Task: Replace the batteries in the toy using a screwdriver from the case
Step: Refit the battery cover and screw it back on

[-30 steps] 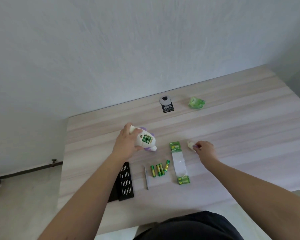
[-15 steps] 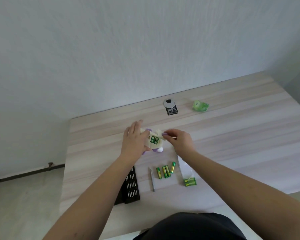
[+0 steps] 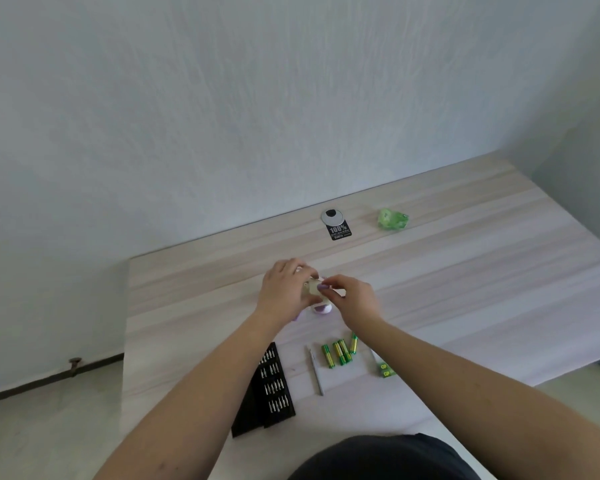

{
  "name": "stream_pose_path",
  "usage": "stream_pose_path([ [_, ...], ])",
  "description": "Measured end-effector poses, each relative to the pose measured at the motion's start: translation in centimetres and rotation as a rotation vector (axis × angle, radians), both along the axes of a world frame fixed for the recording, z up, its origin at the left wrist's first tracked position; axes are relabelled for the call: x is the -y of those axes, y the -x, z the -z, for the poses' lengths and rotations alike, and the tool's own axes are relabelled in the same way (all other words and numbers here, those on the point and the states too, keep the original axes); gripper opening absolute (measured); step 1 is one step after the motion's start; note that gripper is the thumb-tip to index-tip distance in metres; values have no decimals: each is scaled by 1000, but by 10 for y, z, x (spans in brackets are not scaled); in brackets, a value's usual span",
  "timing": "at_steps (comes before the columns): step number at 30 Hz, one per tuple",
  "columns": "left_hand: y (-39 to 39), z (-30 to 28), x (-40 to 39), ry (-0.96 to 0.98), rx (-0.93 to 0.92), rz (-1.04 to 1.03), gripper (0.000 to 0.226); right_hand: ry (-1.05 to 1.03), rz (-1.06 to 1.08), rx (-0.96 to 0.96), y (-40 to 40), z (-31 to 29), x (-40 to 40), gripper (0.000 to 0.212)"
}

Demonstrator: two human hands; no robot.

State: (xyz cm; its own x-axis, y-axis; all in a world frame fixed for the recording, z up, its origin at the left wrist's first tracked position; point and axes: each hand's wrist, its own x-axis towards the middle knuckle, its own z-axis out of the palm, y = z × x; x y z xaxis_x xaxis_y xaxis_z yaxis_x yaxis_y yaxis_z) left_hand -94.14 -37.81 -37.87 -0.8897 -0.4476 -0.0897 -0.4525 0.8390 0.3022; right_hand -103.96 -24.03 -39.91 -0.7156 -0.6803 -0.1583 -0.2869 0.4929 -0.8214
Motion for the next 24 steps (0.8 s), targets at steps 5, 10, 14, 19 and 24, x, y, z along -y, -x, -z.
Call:
stream_pose_path([
  [5, -2, -1, 1, 9, 8, 6, 41, -7, 33, -24, -5, 0, 1, 16],
  [10, -2, -3, 1, -10, 24, -2, 38, 2, 31, -48, -5, 4, 0, 19],
  [14, 1, -2, 2, -15, 55, -24, 38, -60, -30, -181, 0, 5, 2, 22],
  [19, 6, -4, 2, -40, 72, -61, 38, -54, -68, -286, 5, 9, 5, 23],
  [24, 7, -5, 3, -53, 82, -64, 37, -60, -105, -357, 11, 14, 5, 24],
])
